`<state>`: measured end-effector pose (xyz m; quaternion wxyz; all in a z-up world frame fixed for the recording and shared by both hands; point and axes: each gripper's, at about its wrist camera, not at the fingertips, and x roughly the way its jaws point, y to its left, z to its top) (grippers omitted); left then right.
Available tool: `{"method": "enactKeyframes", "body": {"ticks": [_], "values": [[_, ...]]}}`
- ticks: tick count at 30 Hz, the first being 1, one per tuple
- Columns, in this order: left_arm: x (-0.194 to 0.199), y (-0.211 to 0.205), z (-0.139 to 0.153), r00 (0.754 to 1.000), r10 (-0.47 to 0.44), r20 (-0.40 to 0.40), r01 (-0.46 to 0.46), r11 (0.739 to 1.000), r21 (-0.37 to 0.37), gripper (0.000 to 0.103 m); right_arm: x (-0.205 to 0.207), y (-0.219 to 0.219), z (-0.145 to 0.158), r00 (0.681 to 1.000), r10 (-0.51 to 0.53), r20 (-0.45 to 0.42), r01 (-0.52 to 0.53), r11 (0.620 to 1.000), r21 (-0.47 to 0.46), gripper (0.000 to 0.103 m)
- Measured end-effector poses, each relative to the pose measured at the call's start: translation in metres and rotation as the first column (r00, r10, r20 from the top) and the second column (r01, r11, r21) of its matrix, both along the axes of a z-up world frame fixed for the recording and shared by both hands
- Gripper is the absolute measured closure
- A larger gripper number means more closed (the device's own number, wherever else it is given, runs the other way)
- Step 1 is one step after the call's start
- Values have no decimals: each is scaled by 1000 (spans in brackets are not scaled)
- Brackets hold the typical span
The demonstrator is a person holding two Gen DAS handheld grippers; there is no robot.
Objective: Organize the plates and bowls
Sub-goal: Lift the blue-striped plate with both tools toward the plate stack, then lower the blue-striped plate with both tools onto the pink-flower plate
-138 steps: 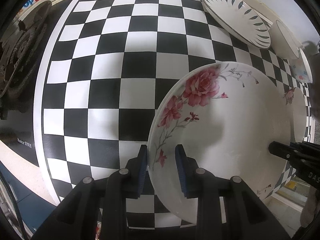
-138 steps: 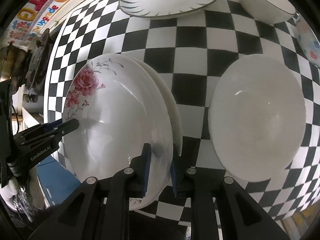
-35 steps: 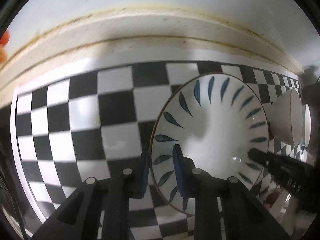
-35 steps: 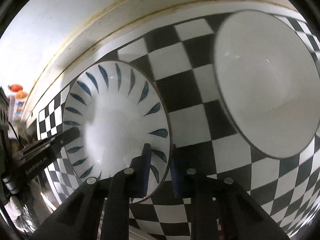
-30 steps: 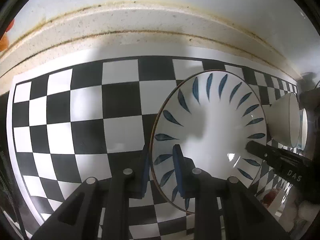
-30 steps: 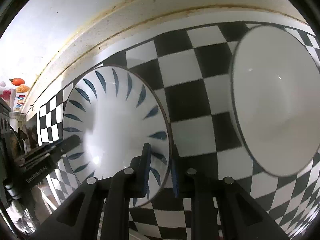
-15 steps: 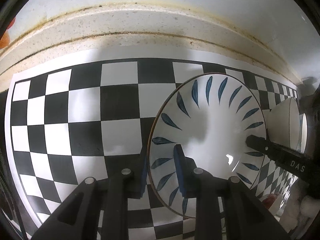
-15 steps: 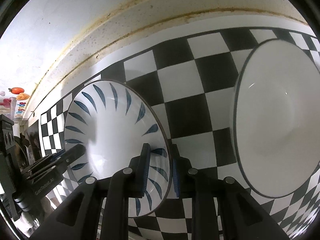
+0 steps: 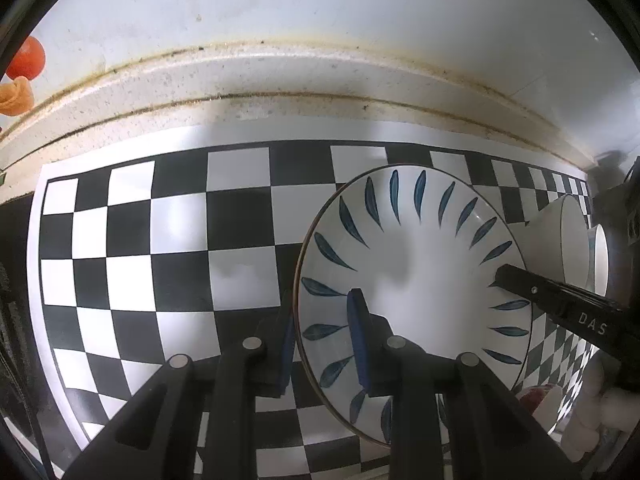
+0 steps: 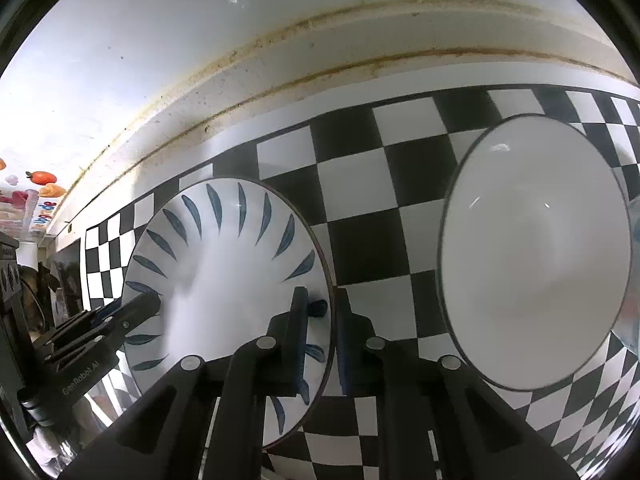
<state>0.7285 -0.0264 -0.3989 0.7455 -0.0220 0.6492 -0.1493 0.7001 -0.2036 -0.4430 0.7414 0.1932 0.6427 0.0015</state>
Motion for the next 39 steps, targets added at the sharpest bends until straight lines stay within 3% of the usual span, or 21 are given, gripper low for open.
{"method": "enactKeyframes", "body": {"ticks": [16,23,39], "values": [[-23,15,40,999,10,44,-8,999,-45,81,-37,-8,49,997,1,73,-3,1000,24,91],[-50,25,71,997,11,80,-6,998,-70,81,-67,-3,82,994,11,112,-15,999,33,91],[-132,52,100,993,10,118,0,997,-80,81,-154,30,104,989,32,146,-41,997,63,91]]}}
